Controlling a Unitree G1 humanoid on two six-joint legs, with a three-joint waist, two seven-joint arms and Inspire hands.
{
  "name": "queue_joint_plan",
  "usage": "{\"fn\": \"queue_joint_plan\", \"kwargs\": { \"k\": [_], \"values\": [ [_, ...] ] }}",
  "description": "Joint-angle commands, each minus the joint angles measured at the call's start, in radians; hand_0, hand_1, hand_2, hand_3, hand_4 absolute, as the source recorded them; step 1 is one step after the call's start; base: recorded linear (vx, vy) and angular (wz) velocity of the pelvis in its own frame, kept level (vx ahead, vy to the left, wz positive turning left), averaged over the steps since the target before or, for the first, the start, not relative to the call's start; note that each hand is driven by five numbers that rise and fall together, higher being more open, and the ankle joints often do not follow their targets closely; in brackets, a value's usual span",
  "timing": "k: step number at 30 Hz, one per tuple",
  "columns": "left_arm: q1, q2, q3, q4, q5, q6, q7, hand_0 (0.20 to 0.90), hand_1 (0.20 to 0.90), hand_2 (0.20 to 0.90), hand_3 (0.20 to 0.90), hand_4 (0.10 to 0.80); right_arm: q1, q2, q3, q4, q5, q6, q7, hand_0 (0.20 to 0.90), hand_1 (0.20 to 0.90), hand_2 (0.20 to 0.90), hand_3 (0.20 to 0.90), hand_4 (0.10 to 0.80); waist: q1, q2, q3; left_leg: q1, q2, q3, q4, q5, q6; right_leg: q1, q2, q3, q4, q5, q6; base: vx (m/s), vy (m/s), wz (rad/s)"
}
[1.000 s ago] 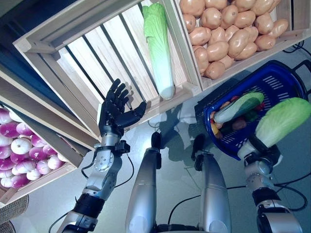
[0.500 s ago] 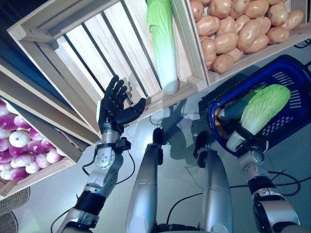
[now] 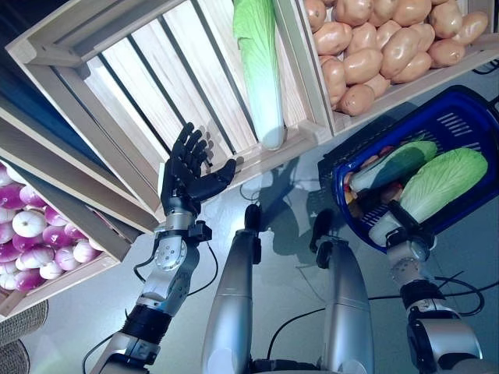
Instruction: Put vegetables into the basket
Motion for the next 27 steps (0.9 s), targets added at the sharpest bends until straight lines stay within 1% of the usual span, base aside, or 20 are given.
{"fn": "queue_joint_plan", "kwargs": {
  "k": [1,5,6,7,8,9,14,19,20,27],
  "values": [
    [-0.024,-0.022,0.012,-0.082,0.008,-0.115,-0.014,0.900,0.900,0.900,0.900,0.800,0.030,-0.108,-0.070,-0.024,-0.002,-0.125,-0.081,0.300,0.300,0.300,0.300,0.400,-0.001,0.064,-0.004,0.006,-0.058,0.049,-0.034,0.005,0.060,0.026,0.042,-0.050,0.035,0.060,-0.063,0.000,0.000,0.00],
    [-0.018,-0.022,0.015,-0.095,-0.007,-0.114,-0.038,0.900,0.900,0.900,0.900,0.800,0.038,-0.105,-0.066,-0.069,-0.037,-0.147,-0.086,0.300,0.300,0.300,0.300,0.400,-0.003,0.061,-0.004,0.009,-0.056,0.048,-0.037,0.009,0.058,0.032,0.044,-0.051,0.028,0.061,-0.065,0.000,0.000,0.00],
    [-0.018,-0.022,0.016,-0.094,-0.006,-0.115,-0.040,0.900,0.900,0.900,0.900,0.800,0.041,-0.104,-0.064,-0.080,-0.045,-0.140,-0.084,0.338,0.338,0.338,0.338,0.425,-0.004,0.059,-0.004,0.010,-0.056,0.047,-0.039,0.010,0.058,0.033,0.045,-0.051,0.025,0.063,-0.066,0.000,0.000,0.00],
    [-0.018,-0.021,0.016,-0.098,-0.007,-0.114,-0.039,0.900,0.900,0.900,0.900,0.800,0.043,-0.105,-0.060,-0.093,-0.052,-0.135,-0.091,0.495,0.495,0.495,0.495,0.530,-0.005,0.057,-0.004,0.009,-0.056,0.047,-0.040,0.012,0.058,0.033,0.044,-0.052,0.021,0.065,-0.066,0.000,0.000,0.00],
    [-0.018,-0.021,0.016,-0.099,-0.009,-0.113,-0.039,0.900,0.900,0.900,0.900,0.800,0.043,-0.107,-0.059,-0.096,-0.050,-0.135,-0.095,0.495,0.495,0.495,0.495,0.530,-0.005,0.056,-0.004,0.008,-0.054,0.047,-0.040,0.013,0.058,0.033,0.044,-0.052,0.021,0.066,-0.067,0.000,0.000,0.00],
    [-0.019,-0.021,0.017,-0.098,-0.010,-0.113,-0.039,0.900,0.900,0.900,0.900,0.800,0.043,-0.108,-0.059,-0.096,-0.049,-0.135,-0.094,0.900,0.900,0.900,0.900,0.800,-0.005,0.055,-0.004,0.008,-0.053,0.046,-0.040,0.014,0.057,0.033,0.045,-0.053,0.023,0.065,-0.067,0.000,0.000,0.00],
    [-0.013,-0.015,0.024,-0.088,-0.020,-0.117,-0.054,0.900,0.900,0.900,0.900,0.800,0.056,-0.113,-0.066,-0.079,-0.048,-0.141,-0.089,0.900,0.900,0.900,0.900,0.800,-0.005,0.049,-0.004,0.013,-0.052,0.045,-0.045,0.017,0.053,0.042,0.047,-0.057,0.011,0.069,-0.066,0.000,0.000,0.00],
    [-0.013,-0.009,0.022,-0.085,-0.031,-0.124,-0.062,0.900,0.900,0.900,0.900,0.800,0.046,-0.121,-0.069,-0.052,-0.066,-0.095,-0.165,0.900,0.900,0.900,0.900,0.800,-0.001,0.048,-0.004,0.026,-0.049,0.046,-0.060,0.021,0.053,0.057,0.048,-0.062,-0.004,0.070,-0.066,0.000,0.000,0.00],
    [-0.016,-0.009,0.022,-0.085,-0.036,-0.121,-0.061,0.900,0.900,0.900,0.900,0.800,0.039,-0.124,-0.070,-0.045,-0.071,-0.073,-0.194,0.900,0.900,0.900,0.900,0.800,0.000,0.048,-0.004,0.028,-0.049,0.045,-0.061,0.021,0.054,0.059,0.048,-0.063,-0.005,0.071,-0.066,0.000,0.000,0.00],
    [-0.017,-0.004,0.015,-0.100,-0.032,-0.103,-0.062,0.900,0.900,0.900,0.900,0.800,0.022,-0.132,-0.064,-0.042,-0.085,0.000,-0.273,0.900,0.900,0.900,0.900,0.800,0.006,0.048,-0.004,0.029,-0.051,0.044,-0.060,0.019,0.058,0.061,0.046,-0.066,-0.009,0.075,-0.066,0.000,0.000,0.00]
  ]
}}
